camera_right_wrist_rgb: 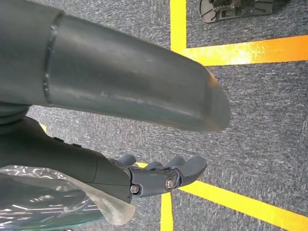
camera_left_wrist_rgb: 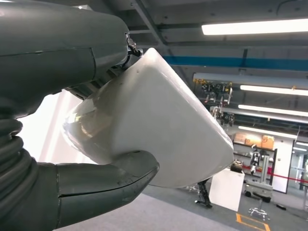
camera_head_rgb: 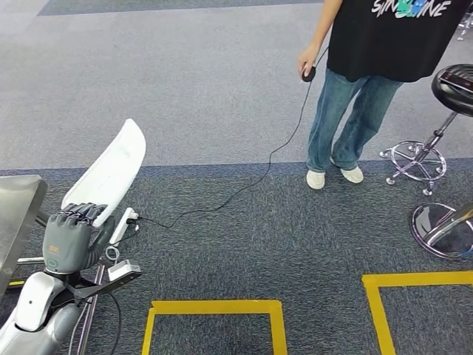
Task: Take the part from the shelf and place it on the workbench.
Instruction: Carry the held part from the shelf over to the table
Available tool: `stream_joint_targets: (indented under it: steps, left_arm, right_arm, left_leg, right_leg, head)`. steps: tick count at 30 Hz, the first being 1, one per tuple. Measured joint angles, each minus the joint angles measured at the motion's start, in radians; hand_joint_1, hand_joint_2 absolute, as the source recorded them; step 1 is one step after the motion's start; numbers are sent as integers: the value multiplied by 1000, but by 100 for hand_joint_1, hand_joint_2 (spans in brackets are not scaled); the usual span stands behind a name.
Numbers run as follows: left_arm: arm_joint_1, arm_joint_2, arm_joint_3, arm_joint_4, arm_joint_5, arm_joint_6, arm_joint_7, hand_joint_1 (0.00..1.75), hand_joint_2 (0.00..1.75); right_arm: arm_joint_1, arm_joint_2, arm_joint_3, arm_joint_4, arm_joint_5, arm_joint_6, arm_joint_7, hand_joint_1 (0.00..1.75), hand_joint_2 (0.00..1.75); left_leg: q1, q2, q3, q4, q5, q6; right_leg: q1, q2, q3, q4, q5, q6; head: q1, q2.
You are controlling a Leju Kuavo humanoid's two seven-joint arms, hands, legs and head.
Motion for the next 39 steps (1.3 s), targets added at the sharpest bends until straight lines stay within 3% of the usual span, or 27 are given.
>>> stream_joint_targets:
  steps: [9,14,16,18,19,20,22,24,26,28,29,31,32,34,35,36,37,39]
  left_arm:
    - [0,1,2,2,-18,-2,6,175,175]
    - [-1,1,9,2,-39,6,14,175,175]
    - [-3,0,10,2,-46,10,17,175,175]
    - [-2,-1,10,3,-54,14,21,175,175]
    - [-1,-2,10,3,-58,15,22,175,175]
    - [0,-3,10,4,-61,16,23,175,175]
    - [0,-4,10,4,-65,20,25,175,175]
    - [-2,-4,10,4,-67,23,26,175,175]
    - [-3,-5,11,4,-69,26,27,175,175]
    - [-2,-5,12,4,-74,29,29,175,175]
    - [-2,-5,12,4,-76,30,30,175,175]
    - [-5,-4,13,4,-77,30,32,175,175]
    - [-6,-4,13,4,-77,30,33,175,175]
    - [-4,-4,13,5,-78,30,34,175,175]
    - [-2,-4,13,5,-78,30,34,175,175]
    - [-1,-5,13,6,-78,30,34,175,175]
    - [0,-4,13,7,-78,30,34,175,175]
    - [-2,-4,13,7,-78,30,34,175,175]
  right_arm:
    - [0,0,1,0,57,-8,30,0,0]
    - [-1,0,1,0,64,-11,33,0,0]
    - [-1,0,1,0,65,-12,34,0,0]
    - [-1,0,1,0,66,-12,36,0,0]
    - [0,0,1,0,66,-12,37,0,0]
    - [1,0,1,0,66,-12,38,0,0]
    - [2,-1,1,0,67,-13,39,0,0]
    - [2,-1,1,0,67,-14,40,0,0]
    - [2,-1,2,0,68,-16,41,0,0]
    - [1,-1,2,0,68,-17,41,0,0]
    - [0,-1,2,0,68,-18,42,0,0]
    - [0,-1,2,0,68,-19,41,0,0]
    - [1,-1,2,0,68,-20,41,0,0]
    - [2,-1,2,0,68,-20,41,0,0]
    - [2,-1,2,0,67,-20,41,0,0]
    - [2,-1,2,0,67,-20,41,0,0]
    - [1,-1,2,0,67,-20,41,0,0]
    - [1,-1,2,0,67,-20,41,0,0]
  left_leg:
    - [-8,0,0,9,-4,7]
    - [-6,-2,9,-10,7,26]
    - [0,-6,20,-26,17,35]
    - [1,-14,20,-27,18,38]
    - [2,-21,20,-26,17,37]
    - [3,-29,21,-24,16,35]
    - [7,-48,23,-18,9,26]
    - [11,-67,18,-4,-1,13]
    - [15,-86,7,4,-5,1]
    - [19,-102,2,6,-7,-9]
    - [19,-93,-2,15,-13,-14]
    - [19,-48,-35,87,-50,-23]
    - [19,-24,-69,153,-78,-27]
    - [22,-6,-139,275,-115,-31]
    - [22,-4,-157,298,-109,-31]
    - [22,-2,-154,279,-82,-30]
    - [22,4,-133,226,-41,-28]
    - [14,45,-77,96,24,-20]
  right_leg:
    - [-7,-1,5,-2,4,9]
    - [-10,-5,3,2,-4,25]
    - [-9,-6,-34,77,-46,29]
    - [-12,-6,-99,206,-97,33]
    - [-14,-6,-123,249,-106,35]
    - [-16,-6,-130,256,-94,38]
    - [-21,3,-87,160,-28,43]
    - [-28,44,-25,41,9,45]
    - [-29,68,2,2,2,39]
    - [-27,48,7,-1,-1,27]
    - [-27,37,11,-2,-3,21]
    - [-27,11,18,-5,-7,9]
    - [-25,-2,21,-5,-11,4]
    - [-22,-29,25,-5,-17,-1]
    - [-22,-42,28,-5,-20,-1]
    - [-21,-54,32,-5,-23,-1]
    - [-21,-66,37,-5,-27,1]
    - [-19,-87,49,-5,-35,7]
  head:
    - [0,0]
    - [0,0]
    - [3,0]
    - [5,0]
    - [5,0]
    - [5,0]
    - [5,0]
    - [6,0]
    - [6,0]
    - [7,0]
    - [5,0]
    - [0,0]
    - [-3,0]
    - [-4,0]
    - [-4,0]
    - [-4,0]
    - [-4,0]
    - [-5,0]
